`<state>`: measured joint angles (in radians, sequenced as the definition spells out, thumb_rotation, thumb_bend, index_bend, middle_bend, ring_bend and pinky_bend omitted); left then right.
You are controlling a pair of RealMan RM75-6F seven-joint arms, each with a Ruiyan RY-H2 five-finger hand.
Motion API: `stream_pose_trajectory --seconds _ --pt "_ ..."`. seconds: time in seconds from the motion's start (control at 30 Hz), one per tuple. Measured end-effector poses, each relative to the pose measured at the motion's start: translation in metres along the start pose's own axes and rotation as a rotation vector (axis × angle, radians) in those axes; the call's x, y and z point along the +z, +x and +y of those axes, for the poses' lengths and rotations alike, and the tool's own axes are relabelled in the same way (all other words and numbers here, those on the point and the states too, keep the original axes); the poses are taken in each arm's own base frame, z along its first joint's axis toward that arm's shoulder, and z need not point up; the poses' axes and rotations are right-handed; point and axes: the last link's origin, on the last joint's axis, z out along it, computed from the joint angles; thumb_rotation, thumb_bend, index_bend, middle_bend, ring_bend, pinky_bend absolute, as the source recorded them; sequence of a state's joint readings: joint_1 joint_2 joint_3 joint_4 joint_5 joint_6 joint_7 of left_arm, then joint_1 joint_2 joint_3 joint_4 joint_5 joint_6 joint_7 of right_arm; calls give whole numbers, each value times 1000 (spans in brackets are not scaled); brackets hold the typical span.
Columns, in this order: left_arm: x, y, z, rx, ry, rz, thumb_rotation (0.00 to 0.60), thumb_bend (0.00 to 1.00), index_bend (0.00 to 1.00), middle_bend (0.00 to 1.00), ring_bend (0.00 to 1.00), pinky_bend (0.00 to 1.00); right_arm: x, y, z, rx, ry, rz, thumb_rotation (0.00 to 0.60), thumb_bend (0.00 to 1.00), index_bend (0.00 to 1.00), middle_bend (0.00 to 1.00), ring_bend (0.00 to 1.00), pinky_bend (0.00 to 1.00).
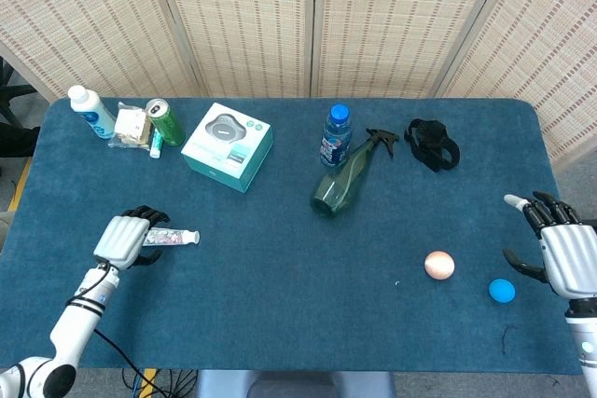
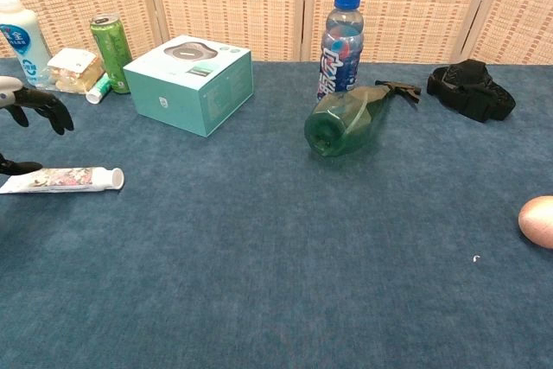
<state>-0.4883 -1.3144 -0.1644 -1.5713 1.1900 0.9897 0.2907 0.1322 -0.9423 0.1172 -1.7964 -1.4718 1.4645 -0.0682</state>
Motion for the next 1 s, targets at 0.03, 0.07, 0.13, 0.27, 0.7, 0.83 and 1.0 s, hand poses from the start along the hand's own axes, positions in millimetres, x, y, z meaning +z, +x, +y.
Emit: stream_pose_trajectory --seconds 0.03,0.07,0.13,0.27,0.7,0.83,1.0 --pt "6 -2 2 8 3 -8 600 243 304 297 174 225 0 0 0 1 -2 -1 600 134 243 305 160 249" --pt "10 -4 3 12 5 -14 600 243 308 301 175 225 0 0 1 1 -3 -2 600 134 243 306 160 249" --pt "17 -7 6 27 11 -24 600 243 309 304 175 225 -1 -1 1 3 -4 -4 600 134 243 306 159 249" --pt "24 -11 9 65 23 -33 600 243 309 312 179 224 -2 -2 3 6 -12 -9 600 134 243 306 160 249" --pt "20 -30 6 70 94 -74 600 243 307 321 190 224 -5 -3 5 13 -21 -16 600 134 243 306 160 249" --pt "19 -36 5 67 106 -68 600 243 315 327 193 224 -5 -2 3 12 -18 -14 600 134 243 306 160 249" --pt "22 -40 6 74 108 -68 600 244 325 329 193 225 -6 -2 2 13 -18 -17 600 134 243 306 160 249"
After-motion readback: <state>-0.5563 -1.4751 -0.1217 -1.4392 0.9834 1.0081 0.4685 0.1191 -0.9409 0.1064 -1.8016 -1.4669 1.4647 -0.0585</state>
